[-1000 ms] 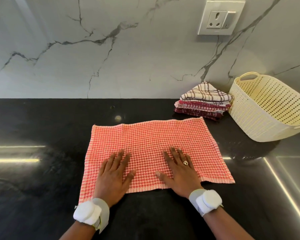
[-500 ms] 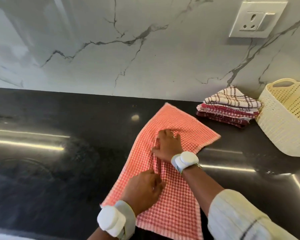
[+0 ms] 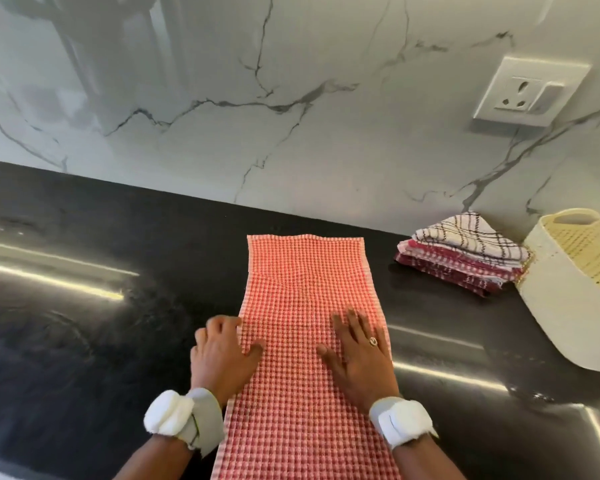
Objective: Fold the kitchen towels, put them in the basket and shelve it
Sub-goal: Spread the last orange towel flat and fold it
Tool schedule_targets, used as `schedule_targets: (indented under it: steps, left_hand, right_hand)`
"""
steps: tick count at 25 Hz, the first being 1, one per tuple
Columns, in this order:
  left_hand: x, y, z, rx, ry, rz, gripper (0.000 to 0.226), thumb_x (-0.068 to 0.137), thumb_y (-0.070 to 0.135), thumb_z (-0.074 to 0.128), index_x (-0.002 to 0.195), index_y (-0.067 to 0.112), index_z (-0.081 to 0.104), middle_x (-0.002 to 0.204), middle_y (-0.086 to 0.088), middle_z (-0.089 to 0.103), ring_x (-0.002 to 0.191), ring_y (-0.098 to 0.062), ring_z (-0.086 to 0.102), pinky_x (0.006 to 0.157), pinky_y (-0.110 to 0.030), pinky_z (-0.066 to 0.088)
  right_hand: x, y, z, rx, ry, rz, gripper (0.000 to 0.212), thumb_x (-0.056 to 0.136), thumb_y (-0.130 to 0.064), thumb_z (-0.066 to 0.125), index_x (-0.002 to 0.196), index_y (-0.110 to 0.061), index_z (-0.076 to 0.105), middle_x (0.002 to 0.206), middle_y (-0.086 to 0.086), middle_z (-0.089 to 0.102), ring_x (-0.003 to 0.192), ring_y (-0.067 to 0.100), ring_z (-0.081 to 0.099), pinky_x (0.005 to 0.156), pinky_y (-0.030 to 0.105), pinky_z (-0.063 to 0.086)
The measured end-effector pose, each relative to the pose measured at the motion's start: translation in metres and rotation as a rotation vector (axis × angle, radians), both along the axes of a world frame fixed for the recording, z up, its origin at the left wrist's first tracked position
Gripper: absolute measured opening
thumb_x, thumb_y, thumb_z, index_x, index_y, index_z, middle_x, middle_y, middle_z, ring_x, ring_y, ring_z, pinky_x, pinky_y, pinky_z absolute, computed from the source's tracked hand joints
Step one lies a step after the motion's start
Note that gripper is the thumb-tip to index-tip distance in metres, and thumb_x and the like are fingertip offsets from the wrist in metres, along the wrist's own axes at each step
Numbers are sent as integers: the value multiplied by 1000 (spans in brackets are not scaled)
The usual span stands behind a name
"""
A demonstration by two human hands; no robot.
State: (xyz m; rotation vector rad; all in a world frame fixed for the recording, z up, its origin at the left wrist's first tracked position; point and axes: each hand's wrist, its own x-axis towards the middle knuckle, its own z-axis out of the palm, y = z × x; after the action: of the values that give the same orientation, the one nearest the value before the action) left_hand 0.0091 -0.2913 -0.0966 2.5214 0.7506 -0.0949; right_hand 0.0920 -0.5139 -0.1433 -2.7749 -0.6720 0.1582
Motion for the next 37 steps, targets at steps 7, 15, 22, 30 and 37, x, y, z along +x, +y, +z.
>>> schedule_targets:
  steps: [7,15,22,30,37]
  left_hand:
    - [57,5,2,-170,149,52,52,80,59,63,111,19,50,101,4,63,96,-19,62,95,-44,45]
    - [63,15,8,-506,1,232,42,79,25,77,103,7,47,94,-8,58,77,-18,57,62,-29,45]
    - [49,21,28,-930,163,368,36,80,24,77,105,3,63,89,-11,63,69,-18,55,55,-30,40]
    - [119,-7,124,-1084,-686,222,22,92,-3,57,112,1,49,76,-15,59,50,-17,61,47,-26,52]
    - [96,-2,161,-957,-927,-201,55,80,-9,68,127,13,50,108,-10,67,99,-20,67,83,-31,56]
  right_hand:
    - [16,-35,29,548,-6,-577,43,82,-33,71,120,-18,56,126,3,50,121,28,50,97,36,40]
    - [31,-45,44,530,393,-617,54,79,-25,77,116,-19,38,81,-2,60,83,17,60,76,30,43]
    - [40,-41,46,701,586,-665,49,78,-19,78,51,-17,38,54,4,45,44,15,42,46,19,32]
    - [98,-54,154,957,265,-536,25,82,-21,75,70,-1,66,68,7,62,68,20,55,61,28,42]
    - [93,-76,196,1114,-151,-408,16,80,-24,76,88,-12,71,81,1,70,73,11,62,71,24,49]
